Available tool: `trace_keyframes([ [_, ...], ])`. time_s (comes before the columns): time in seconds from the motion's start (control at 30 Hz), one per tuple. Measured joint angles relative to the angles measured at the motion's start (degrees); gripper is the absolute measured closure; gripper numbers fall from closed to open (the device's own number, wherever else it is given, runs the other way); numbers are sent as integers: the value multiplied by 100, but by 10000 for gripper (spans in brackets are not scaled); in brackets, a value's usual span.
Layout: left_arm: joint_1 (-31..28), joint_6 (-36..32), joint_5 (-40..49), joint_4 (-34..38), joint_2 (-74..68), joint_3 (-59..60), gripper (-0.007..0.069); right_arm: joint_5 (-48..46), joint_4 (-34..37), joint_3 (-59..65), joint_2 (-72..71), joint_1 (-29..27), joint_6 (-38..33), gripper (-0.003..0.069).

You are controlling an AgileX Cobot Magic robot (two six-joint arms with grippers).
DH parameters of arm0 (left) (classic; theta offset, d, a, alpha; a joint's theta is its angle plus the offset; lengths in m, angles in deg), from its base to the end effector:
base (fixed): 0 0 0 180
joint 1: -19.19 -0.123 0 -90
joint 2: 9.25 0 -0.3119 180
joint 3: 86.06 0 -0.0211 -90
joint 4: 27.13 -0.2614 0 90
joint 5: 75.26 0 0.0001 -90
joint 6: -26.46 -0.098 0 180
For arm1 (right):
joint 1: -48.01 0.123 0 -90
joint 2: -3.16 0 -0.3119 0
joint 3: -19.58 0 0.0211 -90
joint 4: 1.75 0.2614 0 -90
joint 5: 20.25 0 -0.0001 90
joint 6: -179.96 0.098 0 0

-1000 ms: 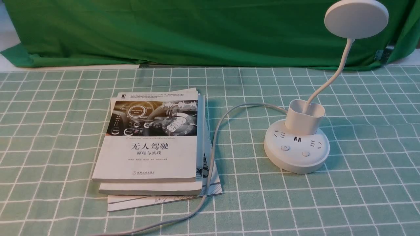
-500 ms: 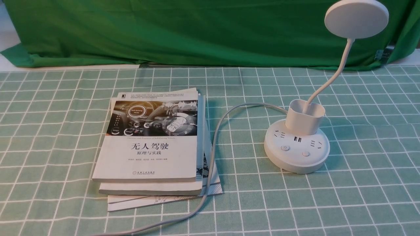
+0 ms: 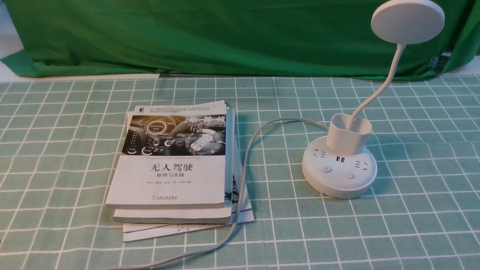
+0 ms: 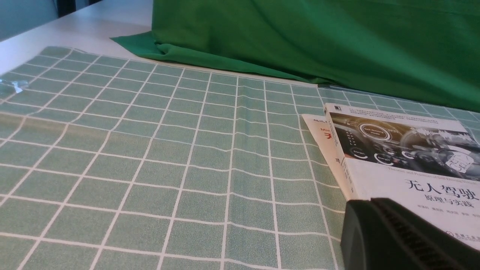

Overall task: Turn on the table lamp.
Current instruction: 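Press the button on the base of the white desk lamp with the right gripper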

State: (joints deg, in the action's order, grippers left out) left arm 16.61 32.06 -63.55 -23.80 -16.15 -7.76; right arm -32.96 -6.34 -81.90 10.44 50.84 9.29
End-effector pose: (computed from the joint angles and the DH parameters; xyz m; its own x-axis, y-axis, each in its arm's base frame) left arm 0.0464 0.0009 0.1915 -0.1133 -0.1593 -0.9807 -0.0514 0.9867 -0.1543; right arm 0.0467 0.0006 0.1882 -0.1493 0.0773 -0.9858 -0.0194 0.9965 0.0811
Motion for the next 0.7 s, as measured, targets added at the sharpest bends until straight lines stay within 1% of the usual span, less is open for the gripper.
trace_keyframes([
  [0.03, 0, 0, 0, 0, 0, 0, 603, 0, 7, 0, 0, 0, 22, 419],
  [0.07, 0, 0, 0, 0, 0, 0, 603, 45, 107, 0, 0, 0, 231, 419],
  [0.1, 0, 0, 0, 0, 0, 0, 603, 71, 369, 0, 0, 0, 669, 419],
  [0.13, 0, 0, 0, 0, 0, 0, 603, 71, 517, 0, 0, 0, 920, 419],
  [0.17, 0, 0, 0, 0, 0, 0, 603, 71, 781, 0, 0, 0, 1415, 419],
  [0.2, 0, 0, 0, 0, 0, 0, 603, 71, 987, 0, 0, 0, 1756, 419],
  [0.23, 0, 0, 0, 0, 0, 0, 603, 71, 1220, 0, 0, 0, 2355, 419],
  [0.27, 0, 0, 0, 0, 0, 0, 603, 71, 1296, 0, 0, 0, 2720, 419],
  [0.3, 0, 0, 0, 0, 0, 0, 603, 71, 1488, 0, 0, 0, 3444, 419],
  [0.33, 0, 0, 0, 0, 0, 0, 603, 71, 1542, 0, 0, 0, 3891, 419],
  [0.43, 0, 0, 0, 0, 0, 0, 603, 91, 1535, 0, 0, 0, 4012, 419],
  [0.53, 0, 0, 0, -2, 0, 0, 603, 121, 1524, 0, 0, 0, 3859, 419],
  [0.6, 0, 0, 0, -7, 0, 0, 603, 179, 1517, 0, 0, 0, 3662, 419],
  [0.7, 0, 0, 0, -15, 0, 0, 603, 316, 1502, 0, 0, 0, 3144, 421],
])
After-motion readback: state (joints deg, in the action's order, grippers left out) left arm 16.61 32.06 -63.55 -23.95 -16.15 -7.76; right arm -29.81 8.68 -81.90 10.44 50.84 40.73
